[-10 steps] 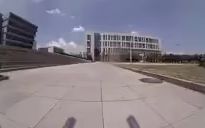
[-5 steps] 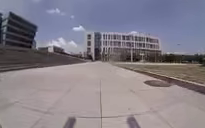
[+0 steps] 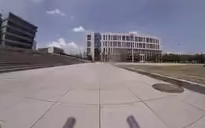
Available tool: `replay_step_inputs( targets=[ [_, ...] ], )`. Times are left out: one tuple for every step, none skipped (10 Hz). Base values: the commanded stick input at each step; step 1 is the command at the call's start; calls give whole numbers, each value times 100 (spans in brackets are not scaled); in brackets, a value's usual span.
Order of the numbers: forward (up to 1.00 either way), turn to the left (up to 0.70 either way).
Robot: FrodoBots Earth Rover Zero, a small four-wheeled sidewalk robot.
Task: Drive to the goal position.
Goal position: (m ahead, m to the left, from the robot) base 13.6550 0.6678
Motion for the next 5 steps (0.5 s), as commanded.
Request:
replay_step_inputs(
  targets=[
    [100,0],
    [100,0],
    [100,0],
    [100,0],
    [100,0]
  ],
)
